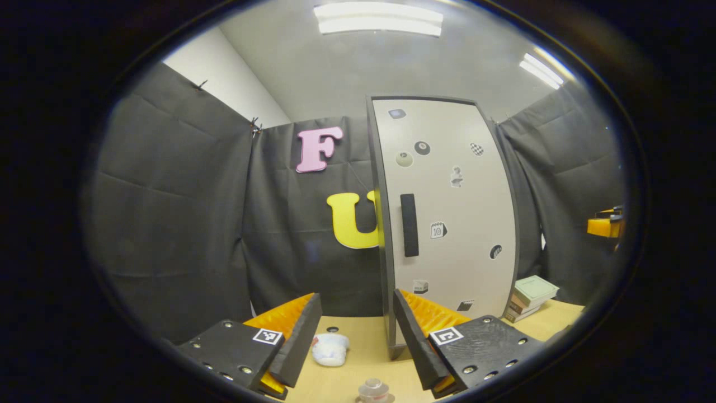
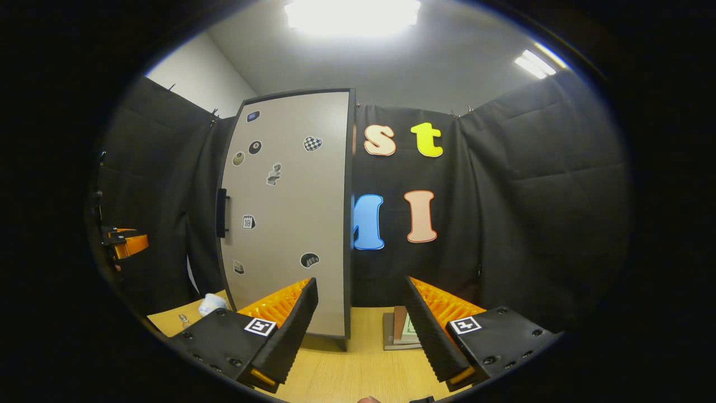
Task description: Open the cabinet door with the right hand, grasp the bottle in the cabinet with the left hand and place it on the coaster, then close the cabinet door with the right hand.
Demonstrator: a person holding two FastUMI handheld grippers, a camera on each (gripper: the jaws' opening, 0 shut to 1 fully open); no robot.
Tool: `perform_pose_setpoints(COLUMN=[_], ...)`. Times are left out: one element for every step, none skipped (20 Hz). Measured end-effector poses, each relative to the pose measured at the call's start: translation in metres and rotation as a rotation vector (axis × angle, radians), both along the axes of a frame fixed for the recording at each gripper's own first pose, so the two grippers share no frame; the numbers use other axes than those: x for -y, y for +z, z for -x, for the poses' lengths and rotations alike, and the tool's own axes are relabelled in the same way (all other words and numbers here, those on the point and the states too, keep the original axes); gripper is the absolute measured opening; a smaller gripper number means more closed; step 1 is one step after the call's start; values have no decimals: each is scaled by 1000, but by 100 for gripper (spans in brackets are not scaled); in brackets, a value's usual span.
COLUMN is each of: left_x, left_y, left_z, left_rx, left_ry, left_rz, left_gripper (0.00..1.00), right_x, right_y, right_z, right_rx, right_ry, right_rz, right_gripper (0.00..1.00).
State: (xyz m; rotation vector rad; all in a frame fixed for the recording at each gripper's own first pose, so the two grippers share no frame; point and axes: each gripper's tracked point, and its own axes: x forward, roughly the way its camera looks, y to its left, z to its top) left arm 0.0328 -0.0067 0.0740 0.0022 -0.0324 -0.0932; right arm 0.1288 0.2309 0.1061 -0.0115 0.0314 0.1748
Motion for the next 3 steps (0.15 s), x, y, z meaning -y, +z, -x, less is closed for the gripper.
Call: perform_pose_setpoints(left_x=[-1, -3, -6], left_y=[0, 1, 2], left_z=[-1, -2, -3], left_rx=[0, 0, 2], left_ry=[-1, 2, 6], left_rz=[0, -3, -5], left_gripper=[78, 80, 80], right_x=[0, -1, -2], right_y=[2, 3, 5], right_z=[-2, -2, -3], right_rx=[3, 7, 11], right_ry=[-4, -5, -6], right_rz=[-5, -10, -15], right_gripper=[97, 97, 97])
